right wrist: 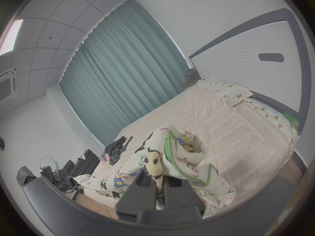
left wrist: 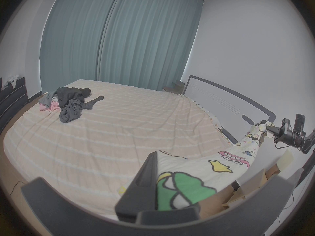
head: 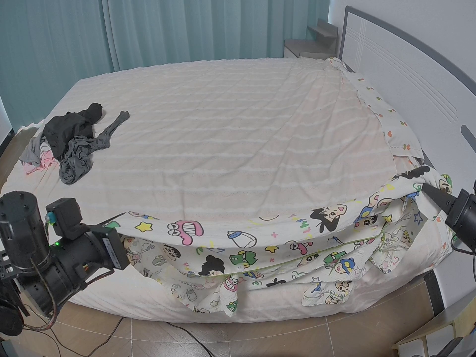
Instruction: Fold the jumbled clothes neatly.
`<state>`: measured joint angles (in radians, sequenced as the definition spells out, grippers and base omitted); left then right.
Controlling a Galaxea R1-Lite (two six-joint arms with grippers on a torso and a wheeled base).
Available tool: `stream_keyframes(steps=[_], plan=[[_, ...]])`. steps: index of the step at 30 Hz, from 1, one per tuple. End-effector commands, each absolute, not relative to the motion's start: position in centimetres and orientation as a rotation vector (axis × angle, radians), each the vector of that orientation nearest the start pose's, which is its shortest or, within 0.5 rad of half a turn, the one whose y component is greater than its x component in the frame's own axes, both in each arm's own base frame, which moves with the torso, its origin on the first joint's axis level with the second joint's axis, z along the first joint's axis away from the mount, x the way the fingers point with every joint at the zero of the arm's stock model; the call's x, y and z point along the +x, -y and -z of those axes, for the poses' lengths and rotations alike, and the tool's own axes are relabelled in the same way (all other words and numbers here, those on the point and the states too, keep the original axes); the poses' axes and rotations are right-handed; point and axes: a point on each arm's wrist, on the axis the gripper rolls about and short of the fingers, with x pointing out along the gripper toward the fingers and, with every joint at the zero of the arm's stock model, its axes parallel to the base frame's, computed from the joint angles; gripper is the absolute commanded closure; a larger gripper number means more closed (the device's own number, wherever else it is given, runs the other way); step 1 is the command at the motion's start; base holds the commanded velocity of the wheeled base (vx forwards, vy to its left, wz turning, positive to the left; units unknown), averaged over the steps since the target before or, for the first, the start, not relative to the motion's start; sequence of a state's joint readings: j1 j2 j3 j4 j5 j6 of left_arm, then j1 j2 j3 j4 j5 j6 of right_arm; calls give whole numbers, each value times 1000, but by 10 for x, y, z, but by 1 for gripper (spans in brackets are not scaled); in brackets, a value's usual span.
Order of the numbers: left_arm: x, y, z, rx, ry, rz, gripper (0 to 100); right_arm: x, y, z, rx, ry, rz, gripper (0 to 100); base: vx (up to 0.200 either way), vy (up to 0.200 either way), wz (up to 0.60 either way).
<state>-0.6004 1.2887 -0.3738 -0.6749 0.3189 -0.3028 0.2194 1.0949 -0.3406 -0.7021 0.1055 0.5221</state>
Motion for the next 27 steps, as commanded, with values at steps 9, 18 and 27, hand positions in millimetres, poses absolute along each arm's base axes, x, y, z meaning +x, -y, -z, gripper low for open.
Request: stream_keyframes(steps=[9,18,27], plan=[[196,119,-163,-173,-295,214,100,176,-36,-184,510,-161,-273,100,200,0,0],[227,130,-152,-161,-336,173,100,202,-38,-168,505,-189,-250,100,200,0,0],[255,136,-132,-156,-358,136,100,222,-41,-150,505,-230,-234,100,200,0,0]])
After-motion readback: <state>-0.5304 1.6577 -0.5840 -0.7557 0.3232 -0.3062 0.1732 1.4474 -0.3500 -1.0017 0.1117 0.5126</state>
